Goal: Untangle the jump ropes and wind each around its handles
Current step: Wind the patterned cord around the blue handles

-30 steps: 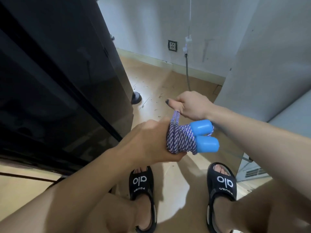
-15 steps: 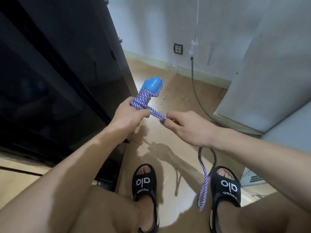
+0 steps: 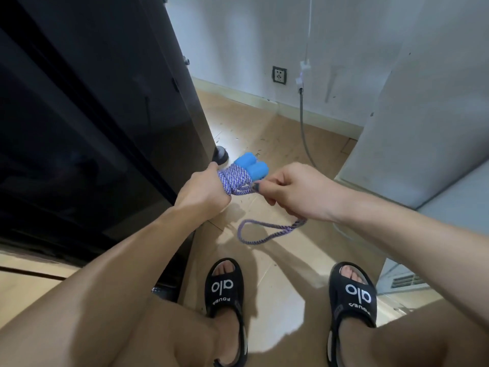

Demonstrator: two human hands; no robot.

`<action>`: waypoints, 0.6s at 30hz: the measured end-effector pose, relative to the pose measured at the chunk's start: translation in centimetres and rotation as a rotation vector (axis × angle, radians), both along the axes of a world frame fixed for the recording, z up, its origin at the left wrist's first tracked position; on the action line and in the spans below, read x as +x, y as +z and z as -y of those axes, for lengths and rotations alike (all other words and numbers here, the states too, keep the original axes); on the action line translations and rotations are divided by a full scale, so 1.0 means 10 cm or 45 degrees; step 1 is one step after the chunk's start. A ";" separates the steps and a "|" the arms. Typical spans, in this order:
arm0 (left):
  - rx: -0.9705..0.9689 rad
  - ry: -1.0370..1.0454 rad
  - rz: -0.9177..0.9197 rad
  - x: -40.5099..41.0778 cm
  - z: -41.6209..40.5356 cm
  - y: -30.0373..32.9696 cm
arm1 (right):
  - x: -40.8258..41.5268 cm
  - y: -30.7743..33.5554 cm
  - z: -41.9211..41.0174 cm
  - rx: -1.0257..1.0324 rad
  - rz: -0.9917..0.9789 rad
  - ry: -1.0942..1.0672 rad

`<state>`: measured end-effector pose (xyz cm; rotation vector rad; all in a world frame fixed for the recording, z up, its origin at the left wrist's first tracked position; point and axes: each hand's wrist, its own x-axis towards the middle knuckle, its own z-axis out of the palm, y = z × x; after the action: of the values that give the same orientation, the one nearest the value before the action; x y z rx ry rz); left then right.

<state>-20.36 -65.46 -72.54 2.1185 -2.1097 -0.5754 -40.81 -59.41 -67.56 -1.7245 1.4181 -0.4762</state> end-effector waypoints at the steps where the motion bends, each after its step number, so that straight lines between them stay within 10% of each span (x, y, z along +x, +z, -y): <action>1: 0.009 -0.057 0.070 -0.05 -0.03 0.01 | 0.00 0.03 0.01 -0.117 -0.050 0.014; 8: 0.018 -0.516 0.293 -0.35 -0.33 0.14 | -0.10 0.14 0.24 -0.817 -0.711 0.047; 18: -0.086 -0.716 -0.124 -0.30 -0.77 0.43 | -0.09 -0.05 0.39 -0.704 -0.699 0.040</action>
<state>-23.34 -57.77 -68.21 1.4125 -2.6193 -0.6236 -41.75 -63.30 -68.08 -2.4549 1.7406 -0.4177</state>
